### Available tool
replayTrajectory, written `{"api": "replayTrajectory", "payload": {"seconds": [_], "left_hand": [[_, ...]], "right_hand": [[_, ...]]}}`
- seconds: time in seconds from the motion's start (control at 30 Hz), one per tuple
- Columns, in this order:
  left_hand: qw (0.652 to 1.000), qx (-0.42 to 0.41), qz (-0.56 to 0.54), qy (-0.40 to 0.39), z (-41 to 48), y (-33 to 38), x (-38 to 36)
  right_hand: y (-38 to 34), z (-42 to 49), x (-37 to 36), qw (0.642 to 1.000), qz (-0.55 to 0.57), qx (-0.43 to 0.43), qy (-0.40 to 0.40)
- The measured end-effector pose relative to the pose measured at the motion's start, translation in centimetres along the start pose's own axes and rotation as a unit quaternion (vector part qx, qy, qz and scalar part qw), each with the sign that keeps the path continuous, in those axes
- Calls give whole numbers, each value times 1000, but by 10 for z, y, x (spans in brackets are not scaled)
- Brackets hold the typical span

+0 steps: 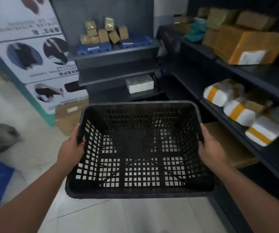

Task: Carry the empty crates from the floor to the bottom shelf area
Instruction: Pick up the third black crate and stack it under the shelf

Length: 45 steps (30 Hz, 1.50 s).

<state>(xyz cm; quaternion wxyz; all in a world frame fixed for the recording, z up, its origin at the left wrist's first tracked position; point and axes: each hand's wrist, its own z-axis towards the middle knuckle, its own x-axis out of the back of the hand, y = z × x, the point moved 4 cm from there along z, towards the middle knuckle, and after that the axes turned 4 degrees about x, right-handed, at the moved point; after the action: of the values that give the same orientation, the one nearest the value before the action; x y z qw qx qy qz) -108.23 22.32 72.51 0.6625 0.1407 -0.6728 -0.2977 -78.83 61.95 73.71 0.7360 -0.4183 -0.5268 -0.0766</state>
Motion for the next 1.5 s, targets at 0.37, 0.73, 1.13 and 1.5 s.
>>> {"api": "replayTrajectory", "payload": {"seconds": [0.37,0.73,1.13,1.5], "left_hand": [[999,34,-30,8,236,-24,-57],[995,86,-6,-53,451,-30,-150],[985,161,45,-48,555,-48,-264],[979,175,42,-92,581,-55,-302]], "right_hand": [[-80,253,-105,998,-40,39,-38],[-96,459,-216,996,-46,-8,-82],[-62,627,-341,982,-37,25,-181],[-38,652,-391,979,-76,-1,-188]]}}
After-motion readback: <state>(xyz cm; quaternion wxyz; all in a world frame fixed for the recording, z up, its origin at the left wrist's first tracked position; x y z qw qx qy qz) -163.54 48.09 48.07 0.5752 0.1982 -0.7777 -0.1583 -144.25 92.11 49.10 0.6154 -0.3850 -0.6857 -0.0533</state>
